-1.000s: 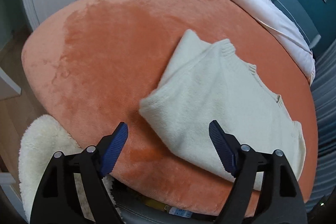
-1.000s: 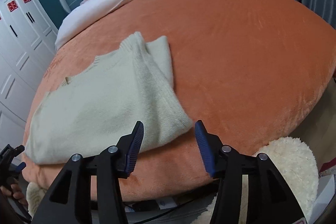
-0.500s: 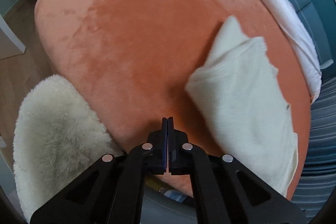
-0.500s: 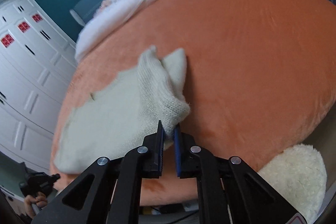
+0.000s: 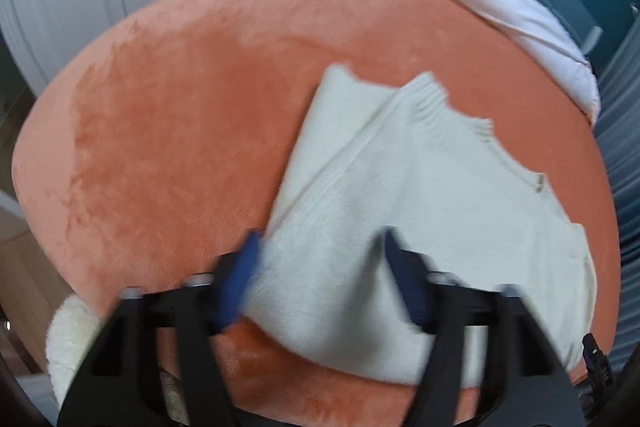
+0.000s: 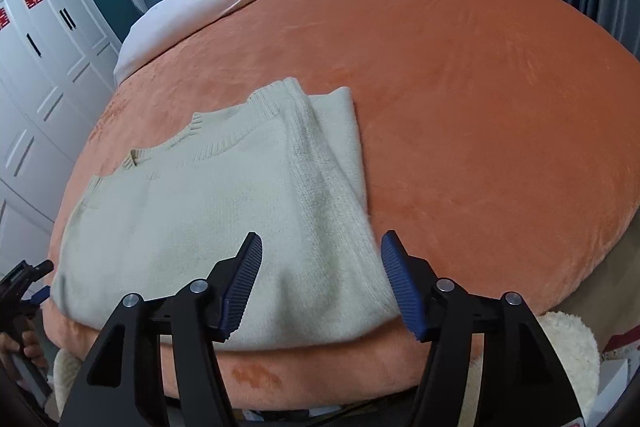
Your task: Fold small clothes
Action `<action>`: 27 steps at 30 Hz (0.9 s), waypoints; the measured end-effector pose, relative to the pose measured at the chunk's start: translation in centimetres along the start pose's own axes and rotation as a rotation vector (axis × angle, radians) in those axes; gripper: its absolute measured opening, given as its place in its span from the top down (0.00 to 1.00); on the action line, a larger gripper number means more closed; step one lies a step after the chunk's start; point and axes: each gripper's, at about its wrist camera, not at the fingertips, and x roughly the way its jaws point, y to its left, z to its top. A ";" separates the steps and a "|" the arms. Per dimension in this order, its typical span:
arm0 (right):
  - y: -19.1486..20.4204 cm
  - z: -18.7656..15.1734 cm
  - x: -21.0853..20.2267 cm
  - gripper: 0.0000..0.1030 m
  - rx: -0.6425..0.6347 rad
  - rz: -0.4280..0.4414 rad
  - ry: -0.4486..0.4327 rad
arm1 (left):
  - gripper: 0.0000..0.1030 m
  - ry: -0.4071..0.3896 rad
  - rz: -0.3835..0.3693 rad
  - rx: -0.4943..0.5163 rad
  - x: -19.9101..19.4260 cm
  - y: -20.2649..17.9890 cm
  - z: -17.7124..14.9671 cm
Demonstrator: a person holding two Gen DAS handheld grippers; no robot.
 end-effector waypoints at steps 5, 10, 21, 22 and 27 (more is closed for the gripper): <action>0.3 0.3 0.9 0.89 -0.041 0.006 0.020 | 0.89 0.033 -0.071 -0.089 -1.7 3.3 -1.2; -2.0 0.4 0.3 1.00 -0.030 -0.051 0.003 | 0.89 0.044 0.036 -0.019 -0.1 3.0 -3.4; 0.8 2.6 -0.2 0.27 -0.108 0.002 -0.030 | 0.52 -0.078 -0.016 0.072 -2.5 -2.6 2.6; 1.3 3.0 0.9 0.28 -0.128 -0.006 -0.016 | 0.52 -0.048 -0.007 0.072 -1.0 -3.0 3.1; 2.6 3.1 4.7 0.92 -0.137 -0.068 0.056 | 0.63 -0.004 0.095 0.146 2.0 -3.1 2.1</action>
